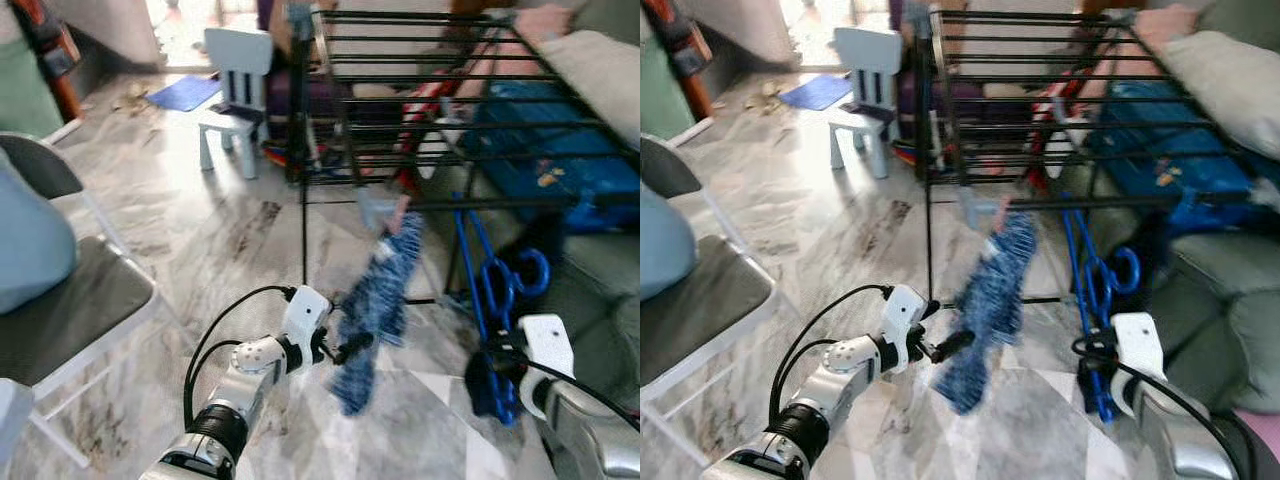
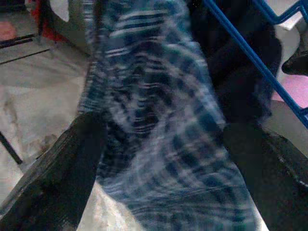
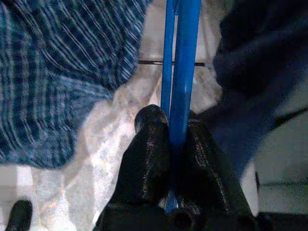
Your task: Hang hanger
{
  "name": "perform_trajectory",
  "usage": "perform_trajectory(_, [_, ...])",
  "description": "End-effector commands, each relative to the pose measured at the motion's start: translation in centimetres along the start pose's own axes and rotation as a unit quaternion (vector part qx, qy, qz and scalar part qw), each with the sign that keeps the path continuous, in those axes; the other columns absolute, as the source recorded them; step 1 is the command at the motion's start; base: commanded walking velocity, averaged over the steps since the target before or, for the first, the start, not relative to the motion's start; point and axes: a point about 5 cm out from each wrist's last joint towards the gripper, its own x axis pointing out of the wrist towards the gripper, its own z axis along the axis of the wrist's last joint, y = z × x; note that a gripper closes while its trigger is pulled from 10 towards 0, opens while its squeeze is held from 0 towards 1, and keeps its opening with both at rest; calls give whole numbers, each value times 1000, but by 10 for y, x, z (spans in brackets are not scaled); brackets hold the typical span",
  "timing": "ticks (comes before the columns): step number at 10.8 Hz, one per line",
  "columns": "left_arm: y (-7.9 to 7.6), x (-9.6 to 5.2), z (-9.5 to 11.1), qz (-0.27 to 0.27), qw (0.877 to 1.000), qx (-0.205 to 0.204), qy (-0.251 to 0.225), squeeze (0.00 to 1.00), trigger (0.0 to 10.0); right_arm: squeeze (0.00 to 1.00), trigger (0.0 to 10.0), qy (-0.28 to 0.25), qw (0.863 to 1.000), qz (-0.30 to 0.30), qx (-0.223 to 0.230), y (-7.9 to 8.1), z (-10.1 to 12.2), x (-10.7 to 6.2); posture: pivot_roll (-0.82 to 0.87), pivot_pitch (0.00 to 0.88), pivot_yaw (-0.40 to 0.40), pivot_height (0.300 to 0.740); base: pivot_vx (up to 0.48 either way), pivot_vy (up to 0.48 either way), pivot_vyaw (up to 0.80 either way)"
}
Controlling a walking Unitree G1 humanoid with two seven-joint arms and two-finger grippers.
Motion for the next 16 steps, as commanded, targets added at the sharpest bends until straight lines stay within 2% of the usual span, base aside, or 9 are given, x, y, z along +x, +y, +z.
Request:
perform_trajectory(1, [-2,2,3,-6,1000,1,-3,0,10000,0,10000,3,1000,-12,-2,-5,-1,1,19,0,-64,740,356,0,0])
perform_trajectory(4, [-3,3,3,-7,1000,1,-2,0,10000,0,10000,-2,1000,-25,4,-11,2,2,18,0,-65,740,349,0,0])
perform_trajectory(6, [-3,2,1,-9,1000,-2,-1,0,10000,0,10000,-8,999,-37,-16,-16,4,2,20,0,-67,740,349,0,0])
perform_trajectory(8, [-3,1,0,-8,1000,-3,-1,0,10000,0,10000,-12,999,-45,-17,-20,7,3,24,0,-67,740,334,0,0])
perform_trajectory(10, [3,-3,-2,21,1000,11,10,0,10000,0,10000,-12,999,-43,-28,-22,13,6,22,0,-66,740,0,0,0])
perform_trajectory(12, [10,-7,-4,42,999,13,16,0,10000,0,10000,-6,999,-18,-37,-14,17,12,36,0,-76,740,0,0,0])
perform_trajectory(16, [11,-8,-5,50,998,20,21,0,10000,0,10000,-2,998,56,-14,1,41,38,60,0,-96,740,0,0,0])
